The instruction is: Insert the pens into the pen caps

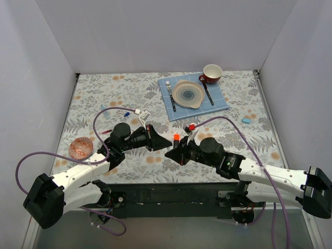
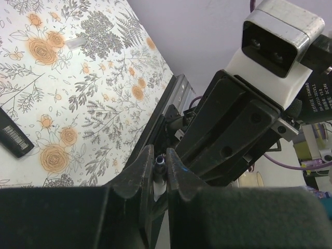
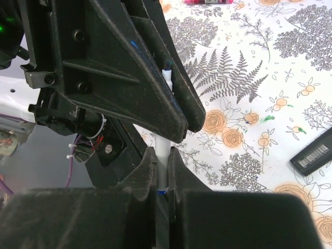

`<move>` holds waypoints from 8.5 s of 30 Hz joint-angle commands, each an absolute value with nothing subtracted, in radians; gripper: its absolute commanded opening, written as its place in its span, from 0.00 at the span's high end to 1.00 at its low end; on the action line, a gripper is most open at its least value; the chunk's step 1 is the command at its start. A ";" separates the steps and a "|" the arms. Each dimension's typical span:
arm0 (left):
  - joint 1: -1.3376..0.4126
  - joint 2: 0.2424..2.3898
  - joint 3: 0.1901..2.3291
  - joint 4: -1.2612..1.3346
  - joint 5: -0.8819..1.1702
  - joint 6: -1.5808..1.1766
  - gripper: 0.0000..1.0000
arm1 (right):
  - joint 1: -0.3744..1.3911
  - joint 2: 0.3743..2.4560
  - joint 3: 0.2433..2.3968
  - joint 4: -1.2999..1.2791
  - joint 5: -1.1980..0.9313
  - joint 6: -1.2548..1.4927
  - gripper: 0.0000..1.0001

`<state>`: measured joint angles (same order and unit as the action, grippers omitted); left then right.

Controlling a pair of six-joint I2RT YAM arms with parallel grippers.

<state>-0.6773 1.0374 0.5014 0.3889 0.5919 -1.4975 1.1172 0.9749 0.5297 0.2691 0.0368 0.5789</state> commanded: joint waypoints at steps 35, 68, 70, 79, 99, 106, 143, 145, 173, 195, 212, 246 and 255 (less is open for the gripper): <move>-0.319 1.583 1.434 -0.584 0.102 -0.258 0.26 | 1.109 0.348 0.411 -0.060 0.218 0.469 0.99; -0.123 2.037 1.482 -0.529 0.187 -0.112 0.47 | 1.108 0.529 0.433 0.117 0.255 0.299 0.99; -0.120 2.048 1.486 -0.528 0.196 -0.117 0.50 | 1.109 0.519 0.426 0.120 0.262 0.298 0.99; -0.118 2.077 1.502 -0.575 0.184 -0.162 0.61 | 1.108 0.486 0.428 0.103 0.270 0.293 0.99; -0.130 1.869 1.349 -0.522 0.265 -0.461 1.00 | 1.109 0.524 0.451 0.064 0.204 0.405 0.99; -0.196 1.476 1.006 -0.032 0.655 -0.956 1.00 | 1.108 0.685 0.422 0.172 0.089 0.541 0.99; -0.729 1.235 0.279 1.474 0.279 -1.778 1.00 | 1.108 0.836 0.244 0.796 0.012 0.595 0.99; -0.730 1.244 0.282 1.479 0.291 -1.782 1.00 | 1.108 0.838 0.248 0.795 0.011 0.594 0.99; -0.769 1.218 0.275 1.488 0.304 -1.770 1.00 | 1.108 0.870 0.252 0.802 0.008 0.604 0.99; -0.788 1.206 0.270 1.437 0.284 -1.689 1.00 | 1.108 0.848 0.239 0.808 -0.005 0.603 0.99; -0.796 1.224 0.265 1.453 0.298 -1.677 1.00 | 1.108 0.822 0.232 0.801 -0.005 0.606 0.99; -0.859 1.391 0.225 1.784 0.528 -1.680 0.75 | 1.106 0.798 0.454 0.608 0.057 0.508 0.99; -0.859 1.335 0.245 1.734 0.517 -1.641 0.52 | 1.106 0.788 0.457 0.568 0.028 0.502 0.99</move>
